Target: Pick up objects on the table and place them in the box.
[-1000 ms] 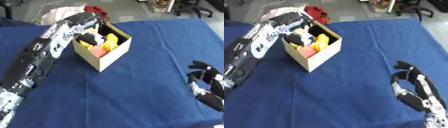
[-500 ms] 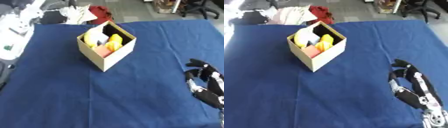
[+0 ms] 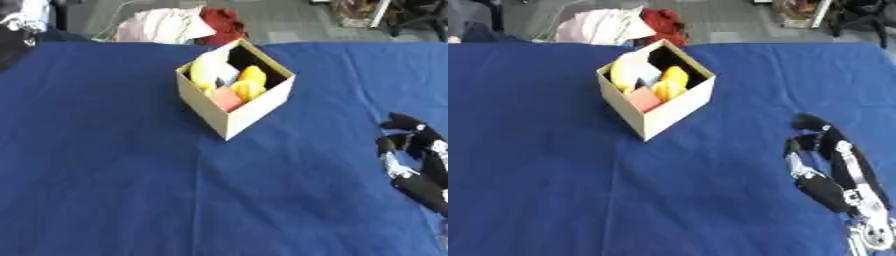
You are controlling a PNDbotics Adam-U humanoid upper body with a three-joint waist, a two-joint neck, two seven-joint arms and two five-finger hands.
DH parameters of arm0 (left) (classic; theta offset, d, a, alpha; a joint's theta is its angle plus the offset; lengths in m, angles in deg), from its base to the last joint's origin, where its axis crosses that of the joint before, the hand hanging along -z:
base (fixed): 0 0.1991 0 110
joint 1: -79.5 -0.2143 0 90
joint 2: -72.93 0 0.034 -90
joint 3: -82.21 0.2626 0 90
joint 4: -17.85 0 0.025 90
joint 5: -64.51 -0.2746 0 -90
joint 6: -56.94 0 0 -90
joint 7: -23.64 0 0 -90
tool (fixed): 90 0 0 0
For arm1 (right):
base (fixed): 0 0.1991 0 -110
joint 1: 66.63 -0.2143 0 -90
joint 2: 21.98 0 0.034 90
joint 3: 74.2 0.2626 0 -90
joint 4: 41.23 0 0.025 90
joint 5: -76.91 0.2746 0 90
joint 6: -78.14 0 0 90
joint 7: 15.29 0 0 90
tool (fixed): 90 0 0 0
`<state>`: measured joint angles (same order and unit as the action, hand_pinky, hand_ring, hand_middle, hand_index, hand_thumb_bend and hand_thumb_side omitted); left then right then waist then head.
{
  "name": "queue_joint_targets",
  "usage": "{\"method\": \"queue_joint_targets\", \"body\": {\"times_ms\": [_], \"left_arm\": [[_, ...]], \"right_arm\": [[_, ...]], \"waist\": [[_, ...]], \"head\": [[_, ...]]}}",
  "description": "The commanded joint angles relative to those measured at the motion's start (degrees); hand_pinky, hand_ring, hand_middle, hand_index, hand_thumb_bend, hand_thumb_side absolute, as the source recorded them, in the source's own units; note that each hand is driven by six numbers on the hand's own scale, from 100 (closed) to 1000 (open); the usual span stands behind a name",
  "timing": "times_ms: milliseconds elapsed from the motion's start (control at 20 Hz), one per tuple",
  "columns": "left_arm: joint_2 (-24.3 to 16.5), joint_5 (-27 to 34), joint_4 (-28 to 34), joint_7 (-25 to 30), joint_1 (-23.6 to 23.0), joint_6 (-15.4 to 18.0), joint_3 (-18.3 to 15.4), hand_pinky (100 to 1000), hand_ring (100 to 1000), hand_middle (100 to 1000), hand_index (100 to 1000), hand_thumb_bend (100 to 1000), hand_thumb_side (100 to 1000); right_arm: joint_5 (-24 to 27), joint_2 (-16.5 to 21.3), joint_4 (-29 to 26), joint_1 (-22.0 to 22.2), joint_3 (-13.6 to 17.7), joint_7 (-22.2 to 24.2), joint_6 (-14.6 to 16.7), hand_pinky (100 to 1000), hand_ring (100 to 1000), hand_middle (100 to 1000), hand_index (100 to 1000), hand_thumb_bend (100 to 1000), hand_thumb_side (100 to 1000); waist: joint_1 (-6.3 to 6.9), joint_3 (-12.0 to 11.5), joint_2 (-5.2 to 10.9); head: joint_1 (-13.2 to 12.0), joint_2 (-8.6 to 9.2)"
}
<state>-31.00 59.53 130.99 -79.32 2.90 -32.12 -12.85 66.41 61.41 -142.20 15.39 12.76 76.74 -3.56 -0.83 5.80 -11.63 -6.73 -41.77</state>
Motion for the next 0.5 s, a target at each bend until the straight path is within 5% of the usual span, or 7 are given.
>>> {"method": "queue_joint_targets", "body": {"times_ms": [50, 500], "left_arm": [[4.7, 0.0, 0.9, -1.1, -2.8, 0.2, -1.2, 758, 563, 568, 707, 100, 659], [13.1, -0.4, -4.4, 0.7, -6.0, 0.9, 0.1, 758, 552, 555, 698, 100, 715]], "right_arm": [[1.6, 1.2, -1.3, 0.0, 0.5, -1.0, -0.1, 686, 654, 725, 863, 100, 375], [2.8, 1.0, -1.4, 0.1, 0.6, -1.5, -0.3, 684, 652, 722, 861, 100, 381]], "waist": [[-0.09, -0.5, 0.34], [-0.63, -1.3, 0.44]], "head": [[-0.7, -1.04], [-2.0, -2.34]]}}
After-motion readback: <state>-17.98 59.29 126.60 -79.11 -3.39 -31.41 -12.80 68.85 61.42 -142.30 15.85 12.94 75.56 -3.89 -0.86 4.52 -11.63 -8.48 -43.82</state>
